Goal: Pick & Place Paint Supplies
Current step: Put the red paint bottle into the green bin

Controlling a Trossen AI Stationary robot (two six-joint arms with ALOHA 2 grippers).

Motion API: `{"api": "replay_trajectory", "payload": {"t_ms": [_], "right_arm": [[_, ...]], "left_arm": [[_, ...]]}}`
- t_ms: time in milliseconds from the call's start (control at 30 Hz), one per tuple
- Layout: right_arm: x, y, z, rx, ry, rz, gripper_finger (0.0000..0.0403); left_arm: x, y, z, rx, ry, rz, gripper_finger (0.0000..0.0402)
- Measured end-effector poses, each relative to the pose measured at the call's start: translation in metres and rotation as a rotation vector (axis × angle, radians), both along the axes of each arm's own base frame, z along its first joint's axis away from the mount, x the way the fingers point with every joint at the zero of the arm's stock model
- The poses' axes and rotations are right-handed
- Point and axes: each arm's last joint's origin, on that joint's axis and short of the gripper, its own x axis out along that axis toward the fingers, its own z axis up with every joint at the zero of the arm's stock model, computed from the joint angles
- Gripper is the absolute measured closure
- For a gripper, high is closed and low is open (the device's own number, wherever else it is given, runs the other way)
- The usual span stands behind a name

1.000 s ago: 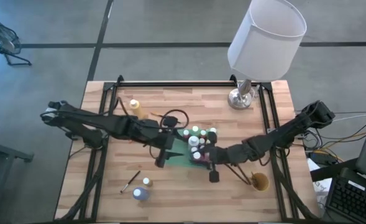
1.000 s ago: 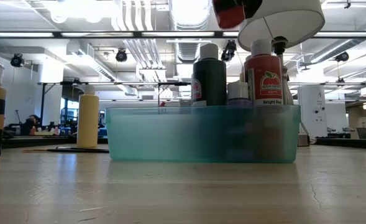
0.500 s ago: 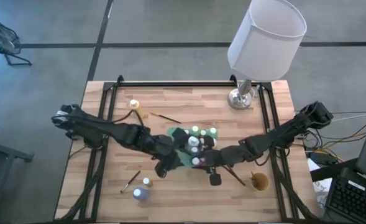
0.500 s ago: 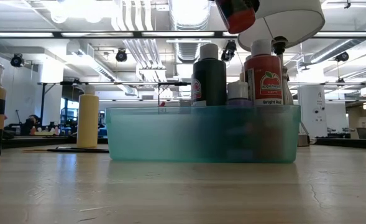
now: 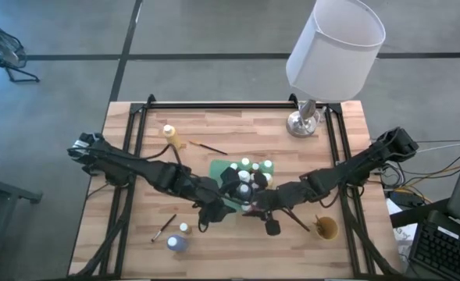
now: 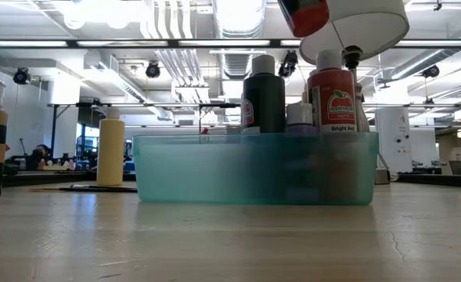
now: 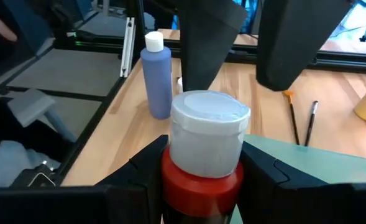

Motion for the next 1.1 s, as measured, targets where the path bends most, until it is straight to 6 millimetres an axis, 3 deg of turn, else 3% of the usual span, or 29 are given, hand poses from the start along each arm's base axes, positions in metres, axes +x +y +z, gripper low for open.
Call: {"api": "replay_trajectory", "payload": {"t_ms": [567,833,1100], "right_arm": [[0.002,-0.002,0.003,0.040,-0.019,0.032,0.0267],[0.006,-0.001,-0.007,0.036,0.014,0.048,0.0265],[0.010,-0.002,-0.008,0.037,0.017,0.047,0.0264]], "left_arm": [[0.014,-0.005,-0.009,0.079,-0.047,-0.065,0.0154],[0.014,-0.006,0.002,0.063,-0.068,-0.074,0.0162],[0.011,-0.008,-0.005,0.000,0.013,-0.111,0.0179]]}}
